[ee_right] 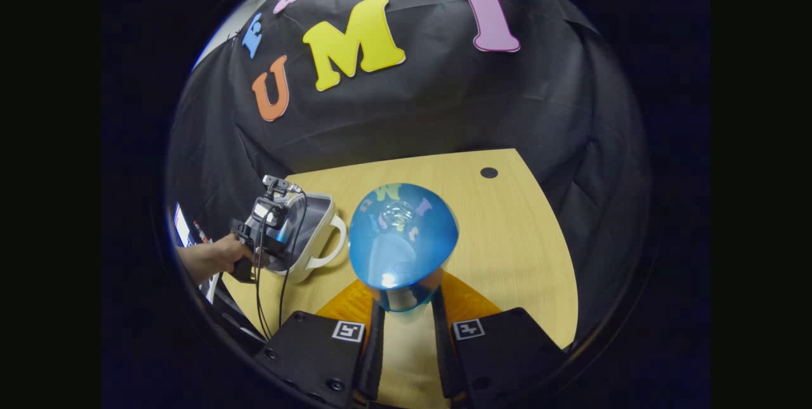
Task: First open the suitcase, pack the skin care products into it, and then close the suitcase.
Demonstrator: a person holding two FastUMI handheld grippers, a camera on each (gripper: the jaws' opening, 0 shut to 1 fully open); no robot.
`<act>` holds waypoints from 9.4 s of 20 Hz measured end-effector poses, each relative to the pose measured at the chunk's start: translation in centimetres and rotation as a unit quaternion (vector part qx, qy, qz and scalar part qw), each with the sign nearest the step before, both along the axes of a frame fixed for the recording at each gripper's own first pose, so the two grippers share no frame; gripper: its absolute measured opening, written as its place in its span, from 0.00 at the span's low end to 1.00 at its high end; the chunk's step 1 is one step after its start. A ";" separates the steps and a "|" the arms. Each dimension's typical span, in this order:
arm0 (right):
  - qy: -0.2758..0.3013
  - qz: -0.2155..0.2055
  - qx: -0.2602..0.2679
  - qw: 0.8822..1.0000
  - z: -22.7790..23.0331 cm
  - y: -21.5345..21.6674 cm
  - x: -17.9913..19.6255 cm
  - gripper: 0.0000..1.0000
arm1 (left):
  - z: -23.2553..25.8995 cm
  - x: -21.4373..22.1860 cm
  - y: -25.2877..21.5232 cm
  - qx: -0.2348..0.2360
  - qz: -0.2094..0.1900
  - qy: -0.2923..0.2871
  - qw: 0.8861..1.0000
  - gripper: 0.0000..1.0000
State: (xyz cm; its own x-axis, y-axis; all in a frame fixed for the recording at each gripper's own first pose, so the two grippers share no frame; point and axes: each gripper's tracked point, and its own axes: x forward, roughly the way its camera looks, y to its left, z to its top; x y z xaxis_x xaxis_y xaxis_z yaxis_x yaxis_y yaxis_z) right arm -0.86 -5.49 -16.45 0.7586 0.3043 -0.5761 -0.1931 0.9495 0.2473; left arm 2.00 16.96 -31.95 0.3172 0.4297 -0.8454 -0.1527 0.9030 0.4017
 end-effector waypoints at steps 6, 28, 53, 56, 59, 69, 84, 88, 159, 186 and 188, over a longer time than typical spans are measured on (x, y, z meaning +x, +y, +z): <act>0.002 0.049 0.014 0.999 0.7 7.0 -0.1 0.34 | 3.5 0.2 -2.7 -0.080 -0.048 -0.072 0.993 0.96; 0.186 0.127 -0.001 0.974 -13.9 39.2 6.2 0.34 | 14.8 -17.7 12.5 -0.189 0.003 -0.318 0.929 0.98; 0.100 0.112 -0.079 0.986 -8.3 36.0 6.0 0.70 | 18.1 -13.0 16.6 -0.188 -0.018 -0.373 0.908 0.98; 0.036 0.130 -0.106 0.985 -4.7 34.7 5.0 0.75 | 18.7 -11.8 19.3 -0.180 -0.023 -0.385 0.905 0.98; -0.014 0.149 -0.123 0.981 -1.4 33.5 3.3 0.79 | 18.5 -10.8 21.6 -0.202 -0.025 -0.393 0.897 0.98; -0.053 0.144 -0.082 0.985 4.3 30.3 -0.6 0.77 | 10.5 -5.3 26.5 -0.383 0.017 -0.367 0.847 0.98; -0.030 0.101 -0.101 0.989 3.5 27.8 -2.2 0.79 | 1.9 6.3 28.1 -0.558 0.153 -0.314 0.752 0.83; -0.032 0.074 -0.095 0.992 3.9 26.3 -2.1 0.79 | 1.5 7.8 27.8 -0.556 0.166 -0.309 0.753 0.26; -0.125 -0.086 -0.070 0.986 9.5 1.2 -0.6 0.79 | 21.7 5.2 -19.1 -0.156 -0.260 -0.392 0.869 0.99; -0.335 -0.104 -0.047 0.935 23.8 17.8 1.2 0.79 | 38.6 -2.2 -5.6 -0.138 -0.159 -0.570 0.794 0.98; -0.328 -0.106 -0.050 0.937 23.4 17.8 1.3 0.79 | 38.5 -2.5 -5.1 -0.128 -0.156 -0.569 0.797 0.98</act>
State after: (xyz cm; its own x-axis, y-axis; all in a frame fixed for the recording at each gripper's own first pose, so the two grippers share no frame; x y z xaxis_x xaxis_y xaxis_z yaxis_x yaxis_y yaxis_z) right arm 0.44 12.33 6.99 0.9970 0.0754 0.0185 -0.0763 0.9959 0.0486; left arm -0.52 11.87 6.57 0.9991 0.0386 0.0179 -0.0378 0.9985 -0.0401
